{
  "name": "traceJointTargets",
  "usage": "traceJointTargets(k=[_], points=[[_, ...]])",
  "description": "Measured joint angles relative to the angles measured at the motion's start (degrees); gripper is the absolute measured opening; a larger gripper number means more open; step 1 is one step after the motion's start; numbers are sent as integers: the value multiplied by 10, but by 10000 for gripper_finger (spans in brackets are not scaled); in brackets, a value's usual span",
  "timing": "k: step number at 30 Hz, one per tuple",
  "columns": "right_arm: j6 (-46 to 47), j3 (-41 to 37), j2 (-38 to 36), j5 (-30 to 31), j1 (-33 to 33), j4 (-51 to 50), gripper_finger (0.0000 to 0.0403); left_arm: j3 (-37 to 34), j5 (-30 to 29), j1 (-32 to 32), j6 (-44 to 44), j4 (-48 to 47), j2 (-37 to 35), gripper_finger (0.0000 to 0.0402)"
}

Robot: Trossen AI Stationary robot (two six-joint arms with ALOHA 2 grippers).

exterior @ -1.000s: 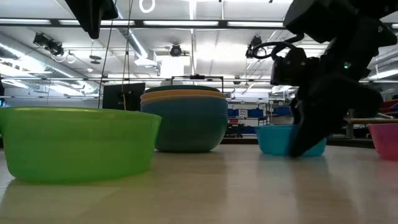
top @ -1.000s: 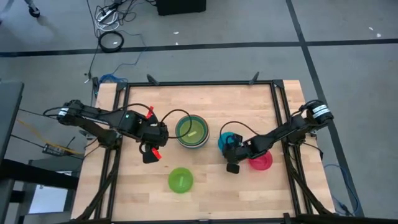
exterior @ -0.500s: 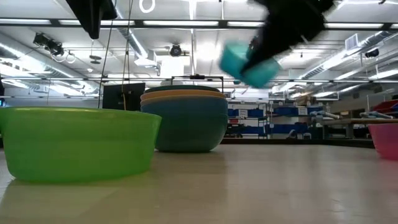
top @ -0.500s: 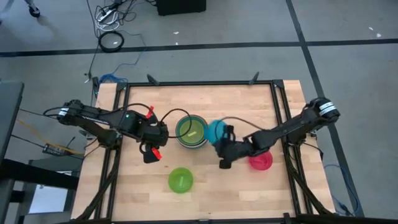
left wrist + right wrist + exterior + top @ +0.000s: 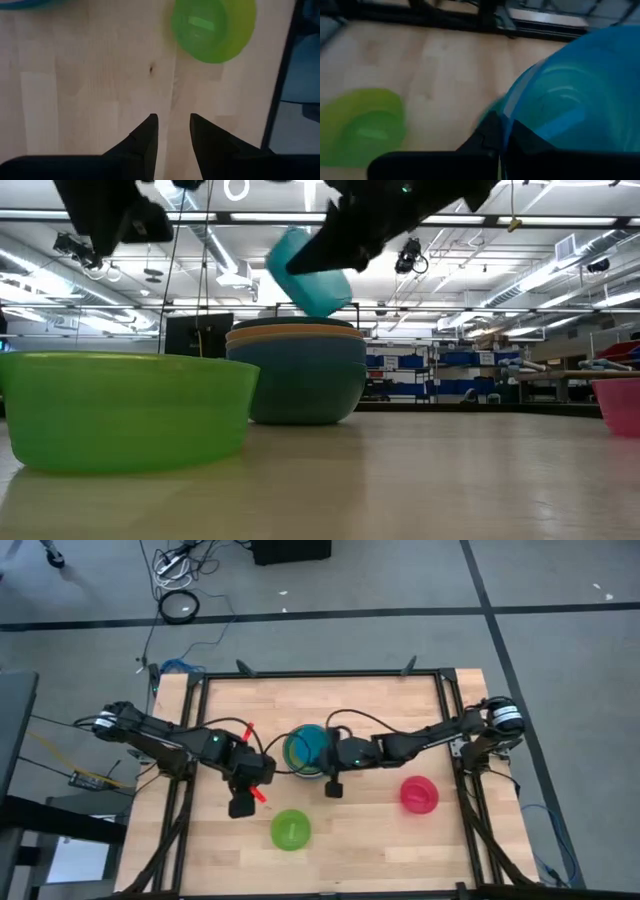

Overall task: Nest bowls inside each other
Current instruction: Stack the blue bowl on top of the yellow bowl, then stack the green bowl on top of the blue bowl

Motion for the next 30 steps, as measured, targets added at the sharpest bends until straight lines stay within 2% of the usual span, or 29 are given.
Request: traceJointTargets(k=[4, 9, 12, 18, 20, 23, 26, 30], points=[[45, 7, 14, -31, -7, -26, 53, -34, 1, 0, 4, 29, 0, 121], [63, 7, 9, -15, -8, -40, 119, -44, 4, 0, 7, 49, 0, 121], [61, 7, 1, -2, -7, -47, 145, -44, 6, 0, 7, 57, 0, 120], [41, 6, -56, 144, 30, -147, 156, -46, -20, -2, 6, 150, 0, 120], [40, 6, -86, 197, 50, -194, 153, -59, -24, -2, 0, 191, -1, 120], [58, 6, -139, 262, 84, -262, 150, -92, -26, -5, -31, 205, -1, 120], [105, 6, -196, 304, 116, -329, 149, -125, -18, -21, -62, 212, -1, 120], [183, 6, -262, 318, 149, -390, 149, -143, -1, -58, -72, 258, 0, 120]])
